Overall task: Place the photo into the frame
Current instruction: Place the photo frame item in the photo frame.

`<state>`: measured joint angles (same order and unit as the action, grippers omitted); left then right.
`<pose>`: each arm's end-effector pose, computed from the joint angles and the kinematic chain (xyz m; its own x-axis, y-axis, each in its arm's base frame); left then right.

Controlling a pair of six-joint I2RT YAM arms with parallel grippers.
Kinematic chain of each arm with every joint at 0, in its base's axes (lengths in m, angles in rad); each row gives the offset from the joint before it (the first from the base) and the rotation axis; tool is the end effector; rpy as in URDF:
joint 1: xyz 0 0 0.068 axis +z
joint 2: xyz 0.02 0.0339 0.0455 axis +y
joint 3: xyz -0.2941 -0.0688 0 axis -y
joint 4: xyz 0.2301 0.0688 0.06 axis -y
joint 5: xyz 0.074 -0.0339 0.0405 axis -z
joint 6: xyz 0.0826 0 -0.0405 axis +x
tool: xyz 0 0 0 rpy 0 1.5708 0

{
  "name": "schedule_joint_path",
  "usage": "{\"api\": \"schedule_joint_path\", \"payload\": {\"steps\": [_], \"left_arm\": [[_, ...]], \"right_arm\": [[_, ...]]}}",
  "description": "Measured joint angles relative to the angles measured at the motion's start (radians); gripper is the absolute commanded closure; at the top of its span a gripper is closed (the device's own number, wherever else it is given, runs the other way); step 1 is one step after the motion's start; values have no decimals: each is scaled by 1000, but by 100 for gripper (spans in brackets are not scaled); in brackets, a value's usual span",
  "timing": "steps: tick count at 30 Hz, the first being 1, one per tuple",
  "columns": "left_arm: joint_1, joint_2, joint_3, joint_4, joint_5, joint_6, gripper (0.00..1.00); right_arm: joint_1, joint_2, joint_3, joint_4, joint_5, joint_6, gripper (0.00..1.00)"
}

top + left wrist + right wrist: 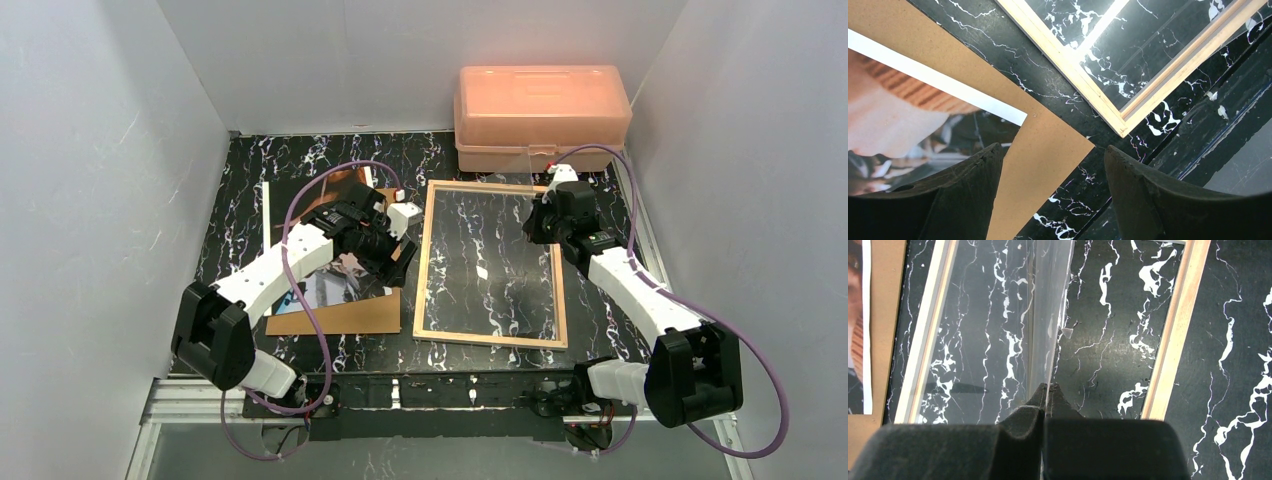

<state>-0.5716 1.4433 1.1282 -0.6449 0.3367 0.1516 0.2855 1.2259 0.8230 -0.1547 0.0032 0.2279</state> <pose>0.2435 -0.1891 0.2665 -0.5799 0.5425 -0.6078 0.7663 0.6165 -0.1809 0.2770 0.0810 0.2724 -0.5576 0.0718 -0.8270 -0.1571 0.9691 0.1901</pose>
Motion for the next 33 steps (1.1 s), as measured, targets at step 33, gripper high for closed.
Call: {"api": "schedule_joint_path", "payload": {"steps": [33], "left_arm": [[0,24,-4,69,0,-41,33]], "right_arm": [[-19,-47,-123,108,19,24,99]]}}
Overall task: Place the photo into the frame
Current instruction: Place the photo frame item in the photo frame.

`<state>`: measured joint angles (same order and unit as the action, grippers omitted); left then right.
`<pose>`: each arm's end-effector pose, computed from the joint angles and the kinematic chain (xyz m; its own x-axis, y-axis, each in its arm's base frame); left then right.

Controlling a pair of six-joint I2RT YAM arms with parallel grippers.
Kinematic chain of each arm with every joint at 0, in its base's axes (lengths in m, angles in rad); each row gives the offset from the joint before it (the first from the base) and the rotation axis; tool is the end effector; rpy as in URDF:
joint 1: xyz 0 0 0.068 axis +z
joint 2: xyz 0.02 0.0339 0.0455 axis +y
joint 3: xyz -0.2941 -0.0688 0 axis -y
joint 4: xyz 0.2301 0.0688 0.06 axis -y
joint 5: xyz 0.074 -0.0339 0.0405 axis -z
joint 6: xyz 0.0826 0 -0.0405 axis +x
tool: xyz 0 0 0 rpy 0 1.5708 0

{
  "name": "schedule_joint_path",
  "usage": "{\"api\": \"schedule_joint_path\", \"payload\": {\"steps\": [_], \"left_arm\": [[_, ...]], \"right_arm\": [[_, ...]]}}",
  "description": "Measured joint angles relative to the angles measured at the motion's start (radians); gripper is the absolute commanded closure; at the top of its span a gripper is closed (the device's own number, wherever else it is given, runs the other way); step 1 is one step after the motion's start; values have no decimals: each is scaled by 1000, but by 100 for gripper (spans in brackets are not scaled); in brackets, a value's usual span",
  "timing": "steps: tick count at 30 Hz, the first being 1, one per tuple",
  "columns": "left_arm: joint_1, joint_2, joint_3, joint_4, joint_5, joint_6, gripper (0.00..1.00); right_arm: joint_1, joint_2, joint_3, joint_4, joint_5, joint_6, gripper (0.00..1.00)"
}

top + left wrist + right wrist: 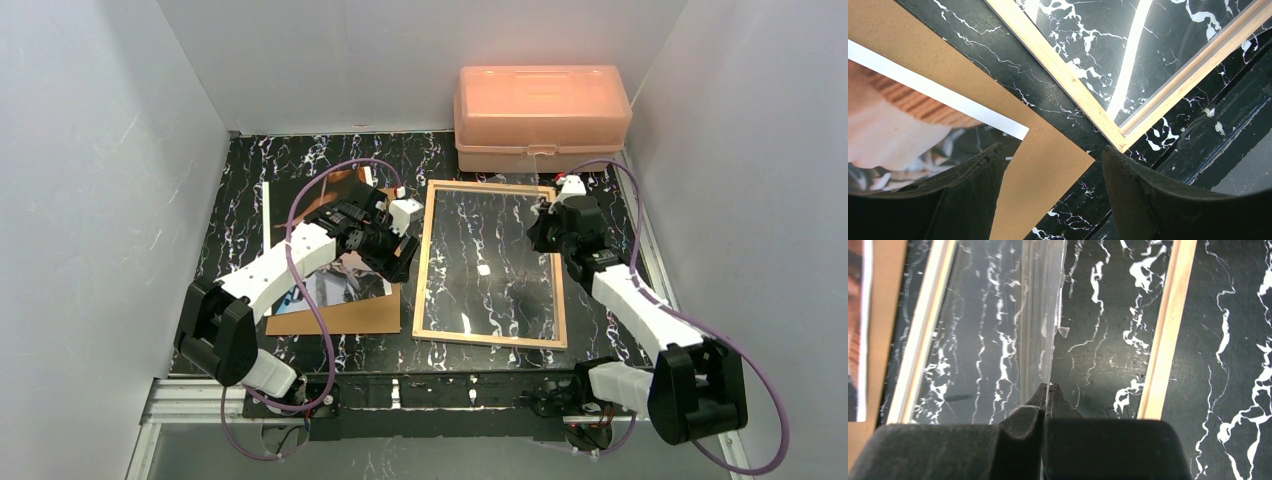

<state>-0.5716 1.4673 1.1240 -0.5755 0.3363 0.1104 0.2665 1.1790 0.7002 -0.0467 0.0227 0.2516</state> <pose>0.2533 -0.1953 0.2643 -0.5896 0.5029 -0.6320 0.7486 0.6341 -0.1939 0.2658 0.0706 0.2540 -0.5295 0.1134 -0.8407 -0.1162 0.9720 0.2043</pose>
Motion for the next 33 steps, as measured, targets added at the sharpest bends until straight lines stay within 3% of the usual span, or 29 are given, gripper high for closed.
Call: {"api": "schedule_joint_path", "payload": {"steps": [6,13,20,33], "left_arm": [[0,29,-5,18,1,-12,41],[0,131,-5,55,4,-42,52],[7,232,-5,92,22,-84,77],[59,274,-5,162,101,-124,79]], "right_arm": [[-1,-127,-80,82,-70,0,99],[-1,-112,-87,119,-112,3,99],[-5,-72,-73,125,-156,55,99],[-5,-127,-38,101,-222,170,99]]}}
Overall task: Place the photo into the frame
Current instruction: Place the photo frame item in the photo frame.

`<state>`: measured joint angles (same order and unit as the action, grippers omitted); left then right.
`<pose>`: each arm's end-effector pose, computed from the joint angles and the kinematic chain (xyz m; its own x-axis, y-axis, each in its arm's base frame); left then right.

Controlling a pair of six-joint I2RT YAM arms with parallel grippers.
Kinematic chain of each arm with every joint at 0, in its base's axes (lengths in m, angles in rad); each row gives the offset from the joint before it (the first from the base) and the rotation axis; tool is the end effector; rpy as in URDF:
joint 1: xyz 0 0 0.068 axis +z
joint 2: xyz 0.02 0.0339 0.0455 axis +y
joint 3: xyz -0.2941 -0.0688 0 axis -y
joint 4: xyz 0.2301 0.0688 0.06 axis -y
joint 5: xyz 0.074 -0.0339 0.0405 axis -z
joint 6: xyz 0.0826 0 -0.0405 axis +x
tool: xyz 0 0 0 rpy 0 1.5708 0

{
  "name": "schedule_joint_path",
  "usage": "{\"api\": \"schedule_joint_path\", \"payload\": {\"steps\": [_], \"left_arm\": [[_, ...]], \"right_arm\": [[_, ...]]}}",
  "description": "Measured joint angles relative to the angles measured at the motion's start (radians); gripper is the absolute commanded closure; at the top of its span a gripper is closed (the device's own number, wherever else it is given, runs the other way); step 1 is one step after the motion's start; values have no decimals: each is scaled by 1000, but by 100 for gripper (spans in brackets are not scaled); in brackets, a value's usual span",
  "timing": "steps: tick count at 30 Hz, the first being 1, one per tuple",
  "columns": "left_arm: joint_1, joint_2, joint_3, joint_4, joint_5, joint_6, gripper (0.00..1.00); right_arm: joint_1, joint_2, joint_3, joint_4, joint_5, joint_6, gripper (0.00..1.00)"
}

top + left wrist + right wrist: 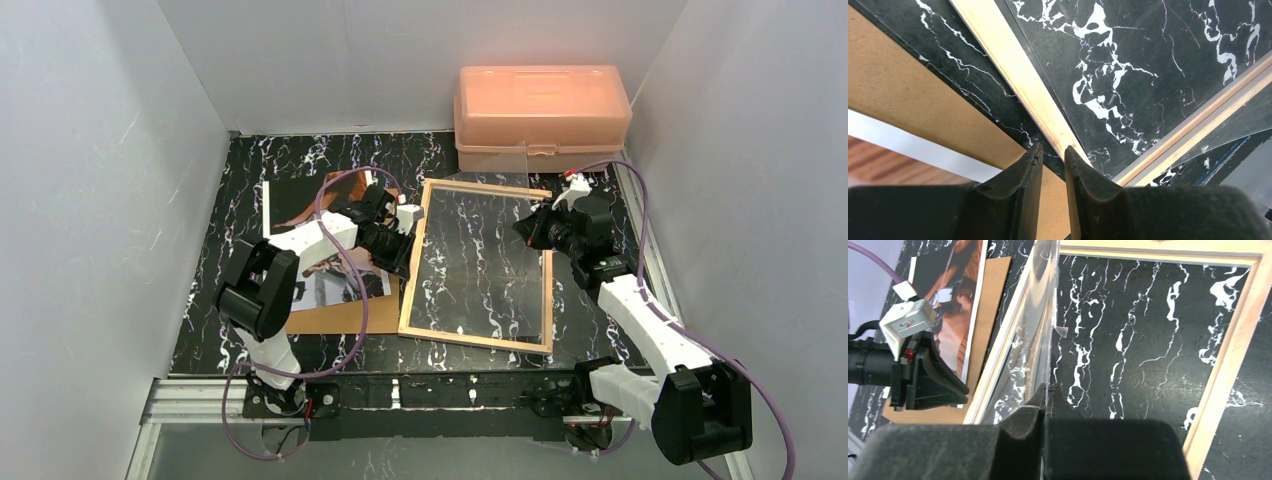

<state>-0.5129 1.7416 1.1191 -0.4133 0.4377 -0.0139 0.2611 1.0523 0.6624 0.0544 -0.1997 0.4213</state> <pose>0.3033 -0.2110 0.1899 -0.7583 0.4126 -0.5047 0.6223 0.6889 -0.3717 0.2433 0.0820 0.2860 -0.4677 0.2899 -0.8350 -0.2660 0.8547 0.4457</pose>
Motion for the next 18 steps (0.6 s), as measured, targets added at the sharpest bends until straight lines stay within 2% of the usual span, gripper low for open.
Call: {"api": "schedule_joint_path", "payload": {"steps": [18], "left_arm": [[95,18,-42,56,127,-48,84]], "right_arm": [[0,-60,35,9,-124,269,99]]}}
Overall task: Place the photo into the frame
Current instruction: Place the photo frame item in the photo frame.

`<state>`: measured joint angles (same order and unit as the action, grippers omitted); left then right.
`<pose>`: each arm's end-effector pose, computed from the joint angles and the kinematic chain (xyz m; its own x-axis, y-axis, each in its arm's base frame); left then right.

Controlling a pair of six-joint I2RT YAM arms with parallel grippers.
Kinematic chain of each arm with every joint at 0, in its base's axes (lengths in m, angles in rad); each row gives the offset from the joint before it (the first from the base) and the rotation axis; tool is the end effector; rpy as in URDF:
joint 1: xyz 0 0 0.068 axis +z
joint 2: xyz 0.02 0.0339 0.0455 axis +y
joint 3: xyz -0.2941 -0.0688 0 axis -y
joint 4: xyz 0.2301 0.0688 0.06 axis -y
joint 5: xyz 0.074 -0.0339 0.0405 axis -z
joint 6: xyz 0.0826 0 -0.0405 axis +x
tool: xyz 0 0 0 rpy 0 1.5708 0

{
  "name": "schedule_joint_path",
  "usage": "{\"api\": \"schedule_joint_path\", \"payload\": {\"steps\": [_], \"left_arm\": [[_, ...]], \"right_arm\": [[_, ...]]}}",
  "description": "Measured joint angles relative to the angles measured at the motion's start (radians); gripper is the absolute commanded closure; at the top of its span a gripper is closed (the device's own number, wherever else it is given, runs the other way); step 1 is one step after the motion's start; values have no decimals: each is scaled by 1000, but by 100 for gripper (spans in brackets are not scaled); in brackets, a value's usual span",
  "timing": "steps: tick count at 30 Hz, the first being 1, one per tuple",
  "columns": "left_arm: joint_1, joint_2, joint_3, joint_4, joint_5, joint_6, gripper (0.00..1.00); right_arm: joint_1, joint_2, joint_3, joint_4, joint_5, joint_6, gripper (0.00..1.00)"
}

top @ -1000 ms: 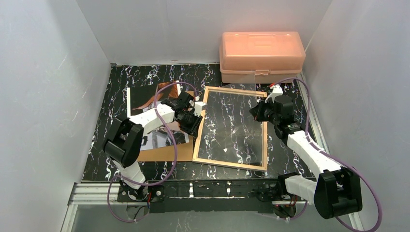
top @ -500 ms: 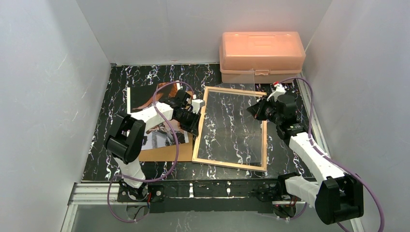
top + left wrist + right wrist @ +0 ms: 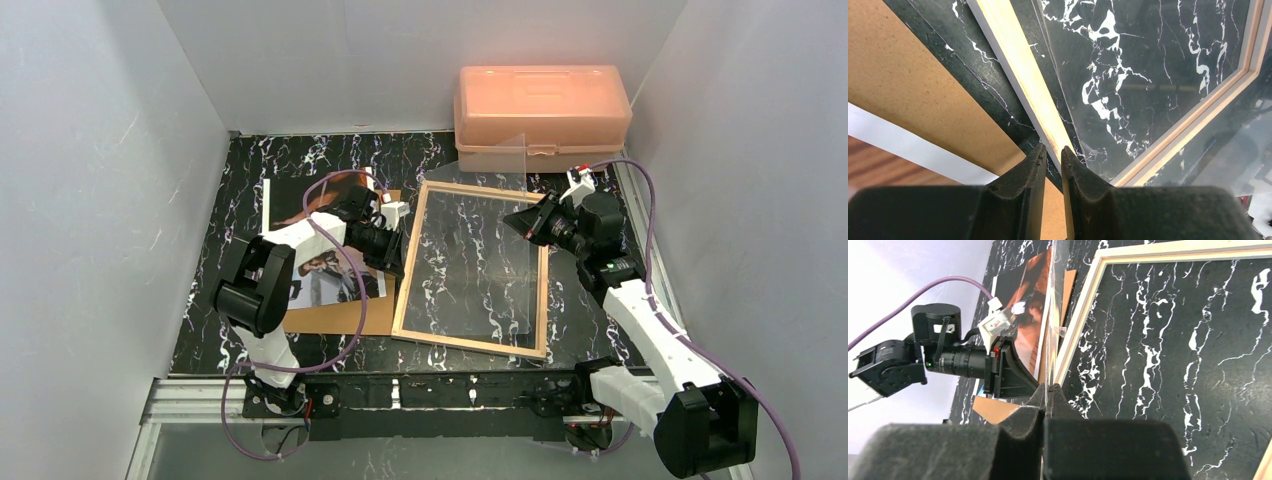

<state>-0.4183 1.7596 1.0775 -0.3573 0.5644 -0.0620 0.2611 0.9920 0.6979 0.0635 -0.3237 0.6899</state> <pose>0.3151 -0.1884 0.1799 -0.8229 0.3085 -0.4772 0.5410 0.6824 -0.4917 0.2299 0.0886 0.3156 -0.5165 0.4866 -0.7046 -0.2790 0.6824 0.6757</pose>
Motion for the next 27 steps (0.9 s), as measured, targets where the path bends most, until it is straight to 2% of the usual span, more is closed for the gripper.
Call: {"api": "schedule_joint_path", "payload": {"steps": [11,22,27], "left_arm": [[16,-1,-11,14,24,-2,87],[17,-1,-11,13,37,-1,87],[17,0,-11,13,42,0,83]], "right_arm": [[1,-3,-8,-3,-18,64,99],[1,16,-42,20,58,63,99],[1,62,-42,30,69,47,99]]}}
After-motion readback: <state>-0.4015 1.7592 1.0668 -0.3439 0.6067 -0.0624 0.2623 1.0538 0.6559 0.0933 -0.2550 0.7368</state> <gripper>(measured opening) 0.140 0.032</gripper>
